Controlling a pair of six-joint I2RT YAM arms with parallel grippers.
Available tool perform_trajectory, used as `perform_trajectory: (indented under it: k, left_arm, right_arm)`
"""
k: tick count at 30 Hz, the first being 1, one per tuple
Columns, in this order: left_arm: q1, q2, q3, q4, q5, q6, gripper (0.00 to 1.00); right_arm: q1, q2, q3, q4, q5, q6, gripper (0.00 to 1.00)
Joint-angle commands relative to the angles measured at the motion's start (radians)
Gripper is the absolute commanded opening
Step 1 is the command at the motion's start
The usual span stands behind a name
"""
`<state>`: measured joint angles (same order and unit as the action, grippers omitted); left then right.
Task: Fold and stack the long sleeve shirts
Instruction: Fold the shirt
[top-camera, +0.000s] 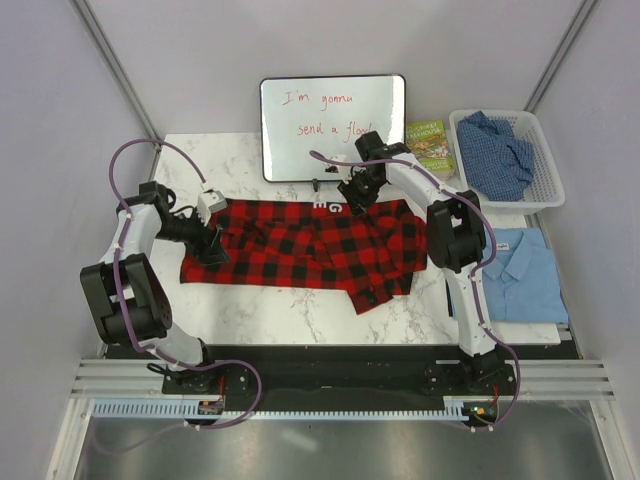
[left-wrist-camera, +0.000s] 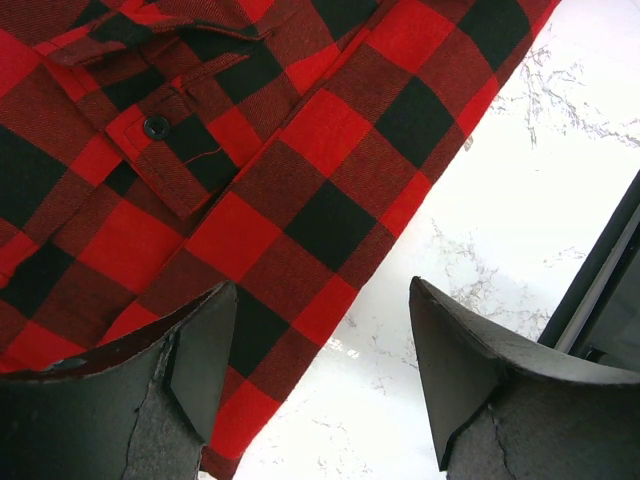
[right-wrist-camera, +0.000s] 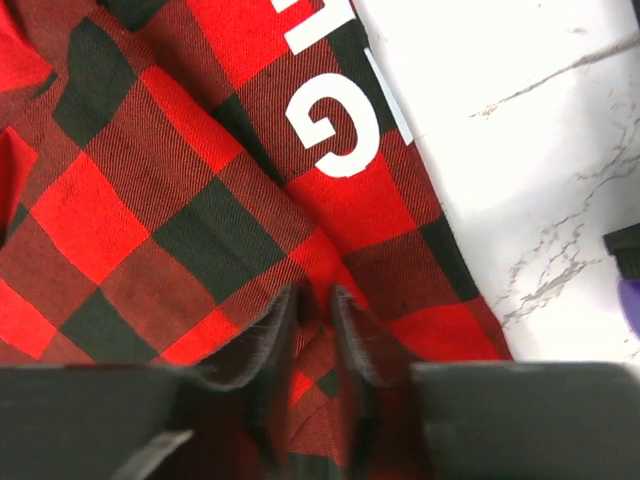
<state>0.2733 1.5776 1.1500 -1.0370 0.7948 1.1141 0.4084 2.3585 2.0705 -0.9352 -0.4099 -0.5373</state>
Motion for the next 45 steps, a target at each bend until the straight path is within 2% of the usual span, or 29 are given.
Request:
perform_trajectory:
  k: [1,2,4,15,32,43,44,45]
  left_arm:
    - [0.004,0.004,0.005,0.017,0.014,-0.023,0.77]
    - [0.003,0.005,0.007,0.017,0.011,-0.025,0.77]
    - [0.003,0.009,0.008,0.018,0.011,-0.023,0.77]
    - [0.003,0.009,-0.001,0.020,0.012,-0.023,0.77]
    - [0.003,0.015,-0.001,0.025,0.012,-0.030,0.76]
    - [0.004,0.018,0.016,0.028,0.024,-0.039,0.77]
    - [0.004,0.016,0.019,0.028,0.029,-0.045,0.77]
    - [0.003,0.010,0.025,0.029,0.033,-0.048,0.77]
  right_arm:
    - [0.003,0.015,0.010,-0.019,-0.009,-0.015,0.20]
    - [0.003,0.013,0.008,-0.019,-0.015,-0.016,0.09]
    - [0.003,0.005,0.010,-0.020,-0.023,-0.020,0.00]
    - [0.023,-0.058,0.102,-0.020,-0.056,0.007,0.00]
    - [0.060,-0.001,0.206,0.015,-0.013,0.020,0.00]
    - [0.061,0.011,0.195,0.044,0.009,0.019,0.00]
    - [0.064,0.015,0.186,0.044,0.020,0.022,0.02]
    - [0.064,0.021,0.186,0.044,0.031,0.034,0.08]
